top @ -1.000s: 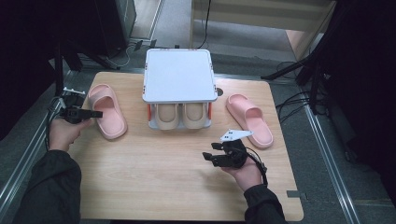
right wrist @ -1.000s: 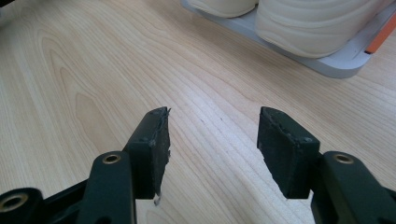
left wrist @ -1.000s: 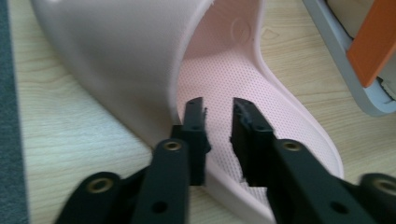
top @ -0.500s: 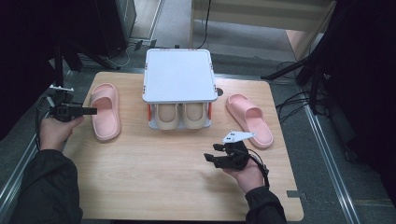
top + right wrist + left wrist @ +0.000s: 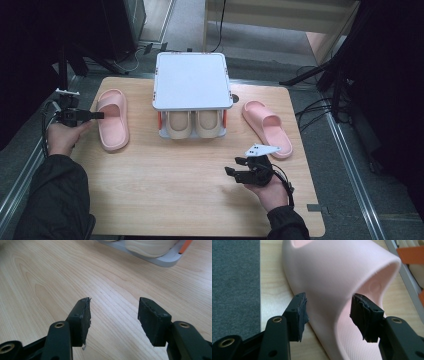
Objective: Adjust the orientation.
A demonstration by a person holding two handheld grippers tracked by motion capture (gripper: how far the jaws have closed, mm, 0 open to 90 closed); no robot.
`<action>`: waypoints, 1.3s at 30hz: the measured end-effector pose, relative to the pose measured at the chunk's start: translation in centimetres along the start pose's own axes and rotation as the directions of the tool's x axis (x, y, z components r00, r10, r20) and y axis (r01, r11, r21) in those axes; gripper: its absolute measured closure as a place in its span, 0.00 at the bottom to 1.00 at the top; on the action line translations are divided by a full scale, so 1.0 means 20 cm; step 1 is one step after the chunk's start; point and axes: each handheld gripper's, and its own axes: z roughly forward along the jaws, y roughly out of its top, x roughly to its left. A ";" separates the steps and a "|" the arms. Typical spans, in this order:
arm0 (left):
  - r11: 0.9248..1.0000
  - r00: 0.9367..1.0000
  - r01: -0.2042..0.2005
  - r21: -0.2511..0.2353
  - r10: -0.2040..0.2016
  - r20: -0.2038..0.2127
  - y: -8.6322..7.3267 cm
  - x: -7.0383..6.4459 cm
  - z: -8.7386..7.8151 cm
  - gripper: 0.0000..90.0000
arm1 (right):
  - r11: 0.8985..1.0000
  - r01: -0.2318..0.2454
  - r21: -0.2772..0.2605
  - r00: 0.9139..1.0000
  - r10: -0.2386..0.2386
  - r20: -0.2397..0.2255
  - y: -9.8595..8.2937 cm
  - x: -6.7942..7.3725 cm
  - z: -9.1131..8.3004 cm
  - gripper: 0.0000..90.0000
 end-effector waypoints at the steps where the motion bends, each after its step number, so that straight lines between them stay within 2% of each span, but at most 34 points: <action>1: 1.000 1.000 0.003 -0.006 -0.003 -0.002 0.01 0.00 0.01 0.51 | 1.000 -0.005 -0.002 1.000 0.005 0.004 -0.01 0.00 -0.01 0.49; 4: 1.000 1.000 -0.003 -0.002 0.003 -0.009 0.02 0.00 0.03 0.52 | 1.000 -0.021 -0.002 1.000 0.021 0.018 -0.02 -0.01 -0.03 0.49; 7: 1.000 0.999 -0.012 -0.024 0.011 -0.039 0.03 -0.02 0.07 0.53 | 1.000 -0.030 -0.006 0.999 0.030 0.028 -0.04 -0.02 -0.04 0.49; 10: 0.999 0.999 -0.022 -0.026 0.021 -0.050 0.03 -0.02 0.07 0.55 | 0.999 -0.033 -0.011 0.999 0.033 0.033 -0.04 -0.02 -0.05 0.49; 11: 0.999 0.996 -0.040 -0.024 0.038 -0.078 0.03 -0.03 0.07 0.63 | 0.999 -0.035 -0.013 0.999 0.035 0.036 -0.04 -0.02 -0.05 0.49; 13: 0.999 0.996 -0.042 -0.024 0.040 -0.083 0.03 -0.03 0.06 0.68 | 0.999 -0.034 -0.013 0.999 0.035 0.034 -0.04 -0.02 -0.05 0.49; 14: 0.998 0.993 -0.064 -0.017 0.061 -0.105 0.03 -0.04 0.06 0.71 | 0.999 -0.033 -0.014 0.999 0.033 0.034 -0.04 -0.02 -0.05 0.49; 15: 0.998 0.993 -0.064 -0.017 0.061 -0.105 0.03 -0.04 0.06 0.75 | 0.999 -0.032 -0.013 0.999 0.033 0.034 -0.04 -0.02 -0.05 0.49; 16: 0.997 0.987 -0.081 -0.014 0.078 -0.142 0.03 -0.06 0.05 0.80 | 0.999 -0.034 -0.012 0.999 0.034 0.035 -0.04 -0.02 -0.05 0.49; 17: 0.997 0.985 -0.083 -0.008 0.081 -0.152 0.03 -0.07 0.04 0.85 | 0.999 -0.032 -0.013 0.999 0.033 0.035 -0.04 -0.02 -0.05 0.49; 18: 0.997 0.985 -0.083 -0.008 0.081 -0.152 0.03 -0.07 0.04 0.90 | 0.999 -0.033 -0.015 0.999 0.034 0.035 -0.03 -0.02 -0.05 0.49; 20: 0.997 0.990 -0.075 0.004 0.075 -0.117 0.02 -0.05 0.04 0.92 | 0.999 -0.033 -0.018 0.999 0.033 0.033 -0.03 -0.02 -0.05 0.49; 24: 0.998 0.990 -0.069 0.010 0.070 -0.122 0.03 -0.07 0.03 0.93 | 0.999 -0.028 -0.018 0.999 0.028 0.030 -0.03 -0.02 -0.05 0.49; 26: 0.997 0.991 -0.074 0.006 0.074 -0.111 0.04 -0.08 0.01 0.93 | 0.999 -0.026 -0.020 0.999 0.027 0.026 -0.03 -0.02 -0.05 0.49; 30: 0.997 0.993 -0.074 -0.003 0.073 -0.094 0.04 -0.11 -0.04 0.93 | 0.999 -0.034 -0.031 0.999 0.034 0.013 -0.01 -0.02 -0.04 0.49; 31: 0.996 0.993 -0.084 -0.003 0.084 -0.087 0.04 -0.13 -0.07 0.93 | 0.999 -0.031 -0.036 0.999 0.031 0.009 0.00 -0.02 -0.04 0.49; 34: 0.997 0.994 -0.081 -0.003 0.081 -0.077 0.03 -0.15 -0.10 0.93 | 0.999 -0.030 -0.039 1.000 0.030 0.000 0.01 -0.01 -0.03 0.49; 38: 0.997 0.995 -0.079 0.013 0.080 -0.055 -0.01 -0.19 -0.13 0.93 | 0.999 -0.019 -0.043 1.000 0.019 -0.016 0.03 -0.01 -0.02 0.49; 39: 0.996 0.996 -0.086 0.026 0.087 -0.037 -0.04 -0.21 -0.16 0.93 | 0.999 -0.016 -0.043 1.000 0.015 -0.026 0.04 0.00 -0.01 0.49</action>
